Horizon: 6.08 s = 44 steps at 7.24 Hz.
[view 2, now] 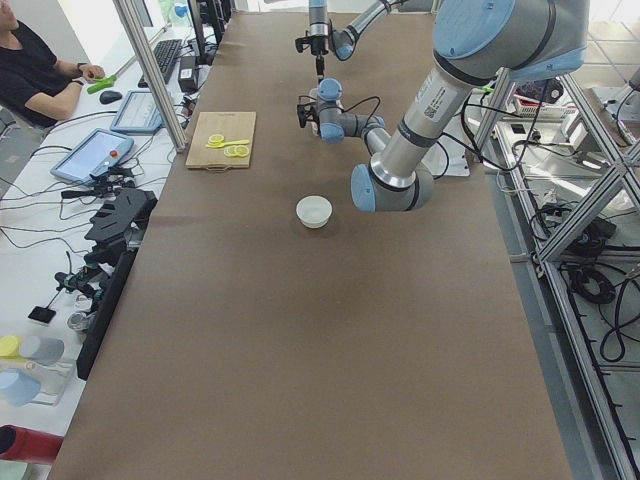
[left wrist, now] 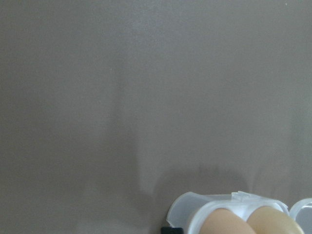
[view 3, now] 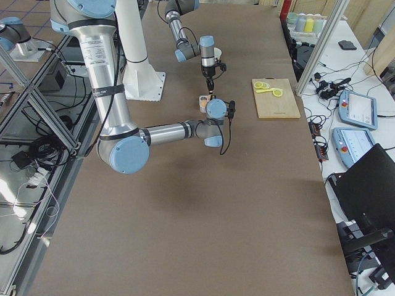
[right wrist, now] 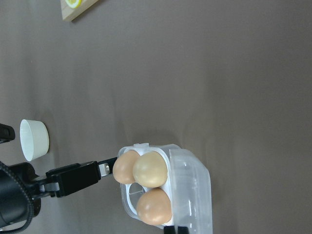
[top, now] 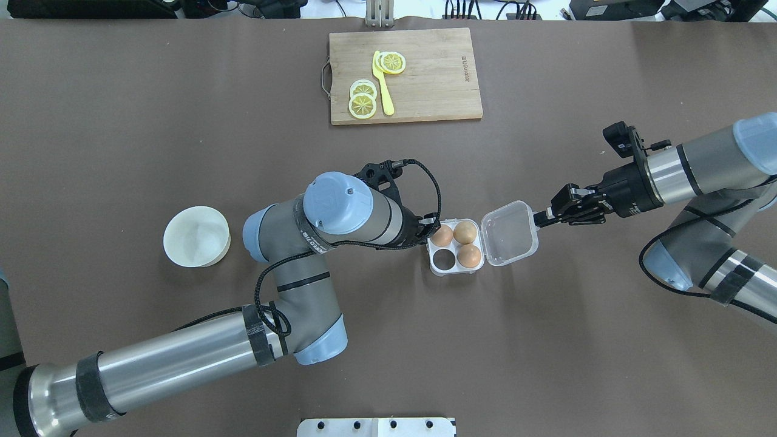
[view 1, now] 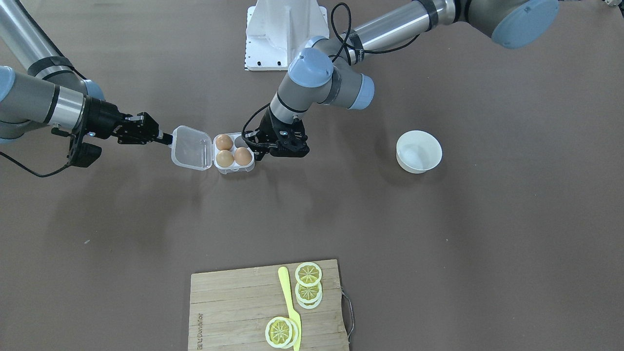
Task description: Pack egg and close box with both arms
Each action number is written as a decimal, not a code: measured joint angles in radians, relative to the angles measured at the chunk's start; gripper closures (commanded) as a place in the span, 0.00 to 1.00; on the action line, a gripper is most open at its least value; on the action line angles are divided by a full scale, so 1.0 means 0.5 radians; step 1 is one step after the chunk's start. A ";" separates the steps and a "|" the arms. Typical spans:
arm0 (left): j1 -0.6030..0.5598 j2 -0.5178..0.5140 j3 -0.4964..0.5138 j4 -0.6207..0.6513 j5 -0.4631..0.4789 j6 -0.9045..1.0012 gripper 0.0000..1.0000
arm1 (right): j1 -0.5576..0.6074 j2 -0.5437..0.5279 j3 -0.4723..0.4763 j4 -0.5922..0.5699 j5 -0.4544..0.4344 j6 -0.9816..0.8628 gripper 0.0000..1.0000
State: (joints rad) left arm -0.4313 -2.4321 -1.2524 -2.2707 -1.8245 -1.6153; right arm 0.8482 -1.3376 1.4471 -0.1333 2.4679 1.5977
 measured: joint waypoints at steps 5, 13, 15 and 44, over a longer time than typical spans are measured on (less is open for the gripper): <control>0.001 -0.003 0.001 -0.001 0.002 -0.002 1.00 | 0.000 0.068 0.004 0.000 -0.002 0.046 1.00; 0.001 -0.011 0.001 -0.002 0.001 -0.025 1.00 | -0.044 0.230 -0.004 -0.012 -0.016 0.140 1.00; 0.001 -0.011 0.001 -0.002 0.001 -0.025 1.00 | -0.048 0.244 -0.002 -0.013 -0.018 0.149 1.00; -0.171 0.066 -0.055 0.007 -0.171 -0.011 1.00 | -0.139 0.307 0.002 -0.026 -0.038 0.195 1.00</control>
State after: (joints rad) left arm -0.5167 -2.3992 -1.2801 -2.2672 -1.9097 -1.6208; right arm 0.7786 -1.1842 1.4482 -0.1460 2.4487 1.6951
